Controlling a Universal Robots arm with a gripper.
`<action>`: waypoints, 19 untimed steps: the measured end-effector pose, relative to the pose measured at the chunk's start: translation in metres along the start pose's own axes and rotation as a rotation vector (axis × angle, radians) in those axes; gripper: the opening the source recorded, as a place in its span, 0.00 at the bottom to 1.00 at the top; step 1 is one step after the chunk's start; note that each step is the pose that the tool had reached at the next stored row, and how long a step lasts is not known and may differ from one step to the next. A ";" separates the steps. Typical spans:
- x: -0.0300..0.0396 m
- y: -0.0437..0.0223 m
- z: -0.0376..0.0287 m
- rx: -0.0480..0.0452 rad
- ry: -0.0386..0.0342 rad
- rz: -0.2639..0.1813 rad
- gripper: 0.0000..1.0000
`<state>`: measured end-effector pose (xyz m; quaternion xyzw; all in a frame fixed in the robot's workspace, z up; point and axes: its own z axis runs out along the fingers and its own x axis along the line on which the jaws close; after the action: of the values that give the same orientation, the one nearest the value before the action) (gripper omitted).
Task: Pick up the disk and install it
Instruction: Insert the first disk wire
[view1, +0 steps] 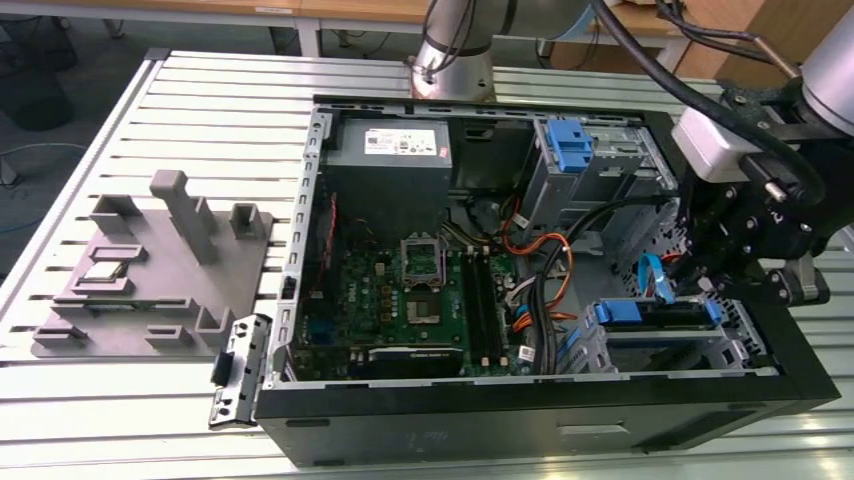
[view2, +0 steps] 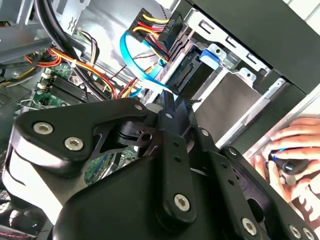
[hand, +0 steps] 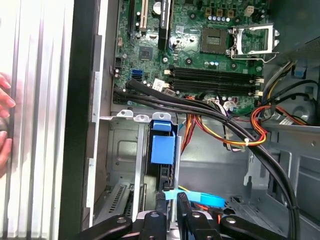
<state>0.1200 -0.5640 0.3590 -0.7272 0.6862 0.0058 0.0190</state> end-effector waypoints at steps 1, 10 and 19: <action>0.0000 0.0000 0.0001 0.0000 0.0006 0.000 0.24; -0.0003 0.0000 -0.0006 -0.0011 0.0242 0.013 0.24; -0.0003 -0.0001 -0.0005 0.0002 0.0253 0.069 0.24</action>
<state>0.1201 -0.5636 0.3595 -0.7029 0.7112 -0.0028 0.0102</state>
